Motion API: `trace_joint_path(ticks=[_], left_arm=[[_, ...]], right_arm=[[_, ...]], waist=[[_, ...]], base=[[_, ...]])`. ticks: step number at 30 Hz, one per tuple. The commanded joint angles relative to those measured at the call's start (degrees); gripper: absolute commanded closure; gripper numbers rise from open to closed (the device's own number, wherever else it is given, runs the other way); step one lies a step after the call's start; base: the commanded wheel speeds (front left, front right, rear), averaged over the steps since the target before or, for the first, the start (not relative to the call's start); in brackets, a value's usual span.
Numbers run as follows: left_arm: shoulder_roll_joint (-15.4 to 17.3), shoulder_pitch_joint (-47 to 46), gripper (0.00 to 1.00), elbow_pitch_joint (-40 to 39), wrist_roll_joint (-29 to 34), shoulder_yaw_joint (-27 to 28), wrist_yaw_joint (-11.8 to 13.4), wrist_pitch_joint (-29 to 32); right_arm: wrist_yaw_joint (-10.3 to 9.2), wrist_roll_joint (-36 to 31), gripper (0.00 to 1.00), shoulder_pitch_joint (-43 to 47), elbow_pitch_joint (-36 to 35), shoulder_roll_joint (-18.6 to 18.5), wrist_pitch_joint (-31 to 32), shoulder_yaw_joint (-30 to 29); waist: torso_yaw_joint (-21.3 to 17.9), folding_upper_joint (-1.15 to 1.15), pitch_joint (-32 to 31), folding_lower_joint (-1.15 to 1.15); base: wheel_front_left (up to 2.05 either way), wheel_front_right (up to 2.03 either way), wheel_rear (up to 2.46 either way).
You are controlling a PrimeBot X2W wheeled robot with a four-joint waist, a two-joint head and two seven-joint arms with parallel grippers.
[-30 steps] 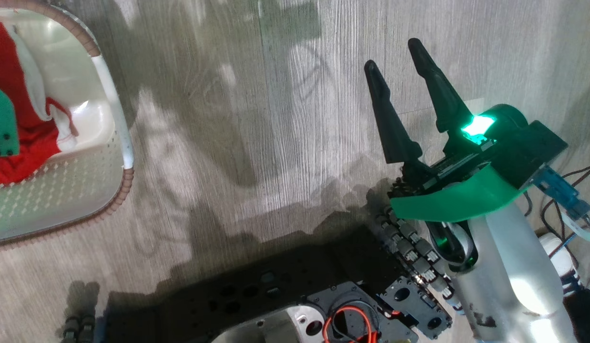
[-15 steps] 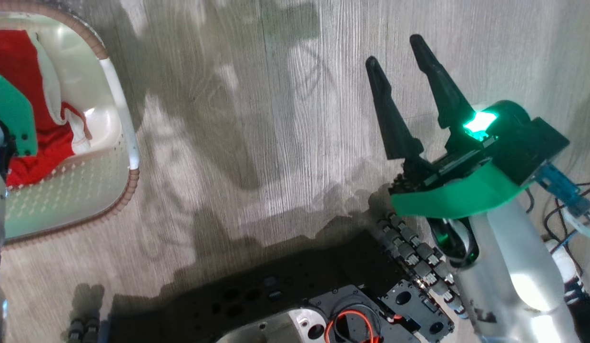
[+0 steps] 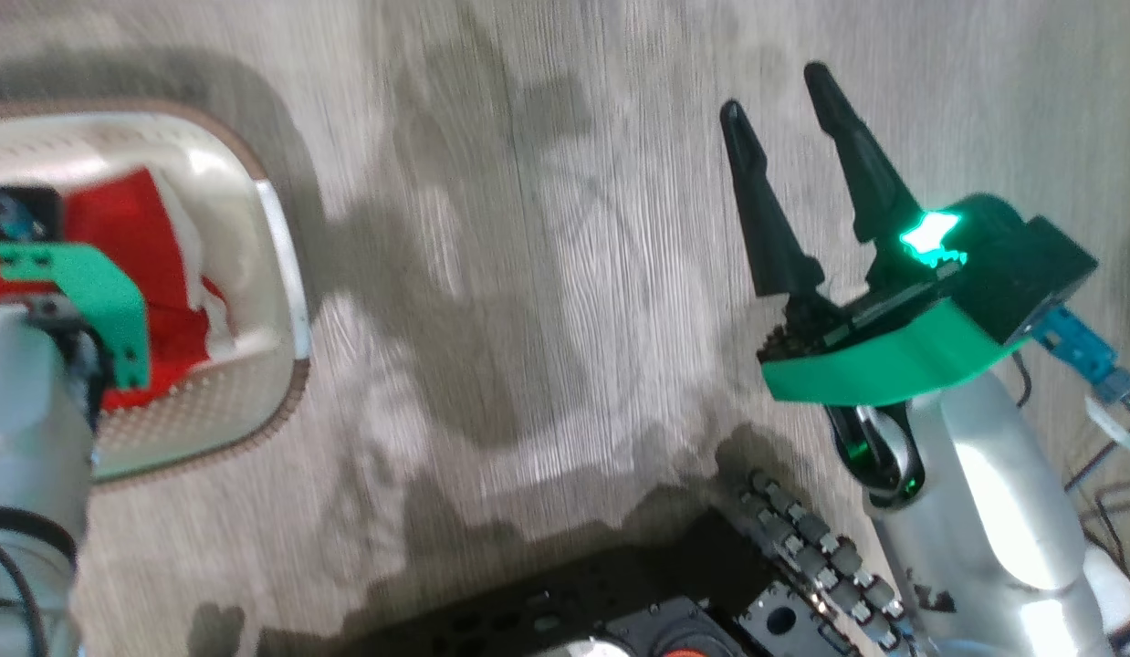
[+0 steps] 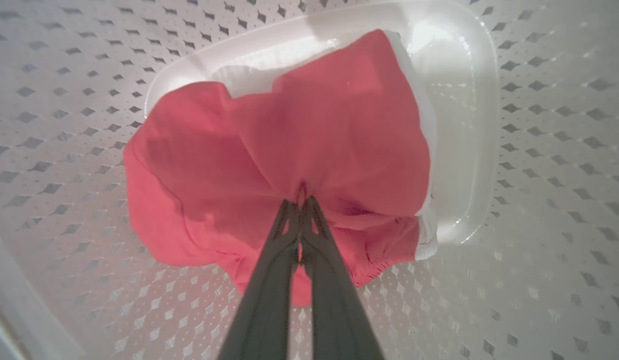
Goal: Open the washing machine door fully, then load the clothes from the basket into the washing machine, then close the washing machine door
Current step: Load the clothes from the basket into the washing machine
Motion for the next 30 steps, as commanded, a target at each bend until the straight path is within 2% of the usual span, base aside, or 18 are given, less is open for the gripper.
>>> trace_joint_path(ticks=[1,10,20,23,30], left_arm=[[1.4,2.79,1.0,-0.31,-0.32,0.68,0.59,-1.46],[-2.21,7.96,1.0,-0.33,-2.93,1.62,0.21,-9.87],[-3.77,12.02,1.0,-3.12,-3.31,1.04,0.4,-19.06],[-3.93,13.7,1.0,-6.53,-3.28,1.06,0.77,-19.76],[-4.0,21.18,1.0,-24.04,-2.11,2.29,2.49,-19.85]], right_arm=[[0.0,-0.12,0.0,3.34,-0.93,0.01,-0.51,0.67],[0.0,-1.24,0.0,5.51,1.34,0.01,-0.51,-0.03],[0.0,-1.89,0.0,8.53,3.25,0.01,-0.51,-0.38],[0.0,-2.19,0.0,9.34,3.76,0.01,-0.51,-0.52],[0.0,-2.5,0.0,11.08,4.67,0.01,-0.51,-0.63]], waist=[[0.54,0.0,-4.33,0.0],[3.34,0.0,-14.75,0.0],[6.12,0.0,-23.92,0.0],[6.89,0.0,-26.3,0.0],[8.25,0.0,-31.01,0.0]], base=[[0.0,0.0,0.0],[0.0,0.0,0.0],[0.0,0.0,0.0],[0.0,0.0,0.0],[0.0,0.0,0.0]])
